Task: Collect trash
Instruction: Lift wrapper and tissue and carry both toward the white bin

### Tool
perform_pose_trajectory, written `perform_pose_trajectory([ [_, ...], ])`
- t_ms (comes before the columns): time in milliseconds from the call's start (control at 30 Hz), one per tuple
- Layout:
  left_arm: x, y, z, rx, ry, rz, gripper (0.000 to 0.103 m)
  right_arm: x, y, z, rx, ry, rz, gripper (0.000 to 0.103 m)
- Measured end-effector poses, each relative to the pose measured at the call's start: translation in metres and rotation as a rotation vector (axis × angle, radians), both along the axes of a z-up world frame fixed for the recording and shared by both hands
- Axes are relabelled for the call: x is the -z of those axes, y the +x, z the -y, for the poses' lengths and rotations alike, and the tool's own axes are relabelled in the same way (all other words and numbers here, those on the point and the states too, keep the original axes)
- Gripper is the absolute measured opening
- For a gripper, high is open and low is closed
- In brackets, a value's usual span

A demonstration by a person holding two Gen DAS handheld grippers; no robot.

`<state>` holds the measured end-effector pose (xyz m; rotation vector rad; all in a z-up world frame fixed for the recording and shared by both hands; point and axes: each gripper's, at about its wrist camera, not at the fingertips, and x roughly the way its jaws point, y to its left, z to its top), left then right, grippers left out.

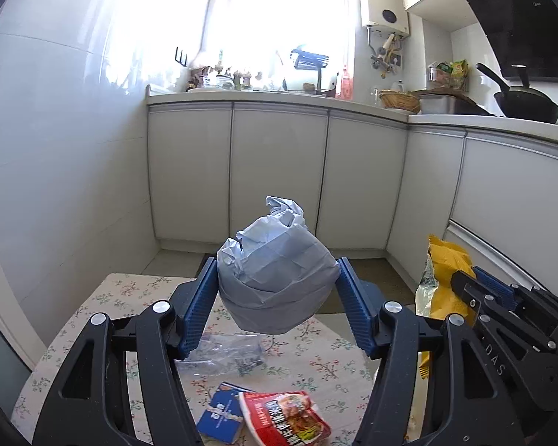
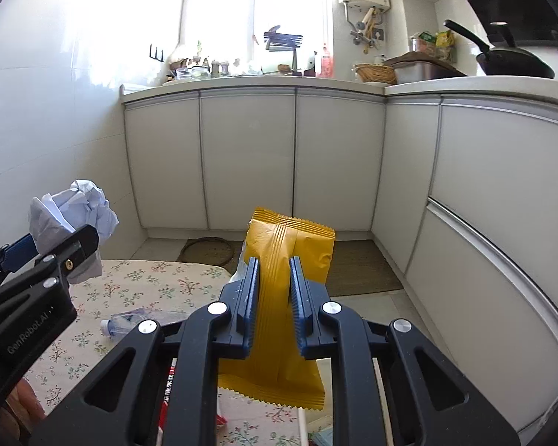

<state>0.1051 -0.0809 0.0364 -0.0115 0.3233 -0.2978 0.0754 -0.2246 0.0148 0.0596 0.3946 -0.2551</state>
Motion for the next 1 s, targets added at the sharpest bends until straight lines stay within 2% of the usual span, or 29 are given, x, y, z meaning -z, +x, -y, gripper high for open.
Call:
perform_pose_trajectory([
  [333, -0.002, -0.017, 0.05, 0.11, -0.005, 0.028, 0.06, 0.002, -0.024, 0.051, 0.112, 0.007, 0.016, 0.017],
  [633, 0.006, -0.027, 0.091, 0.194, 0.006, 0.019, 0.06, 0.021, -0.037, 0.093, 0.191, 0.012, -0.045, 0.017],
  [900, 0.017, -0.034, 0.122, 0.256, 0.023, -0.002, 0.06, 0.037, -0.049, 0.129, 0.237, 0.052, -0.086, 0.021],
  [967, 0.02, -0.035, 0.13, 0.272, 0.027, -0.012, 0.06, 0.04, -0.052, 0.137, 0.247, 0.064, -0.097, 0.028],
  [1000, 0.022, -0.035, 0.134, 0.278, 0.03, -0.016, 0.06, 0.042, -0.053, 0.14, 0.255, 0.069, -0.099, 0.038],
])
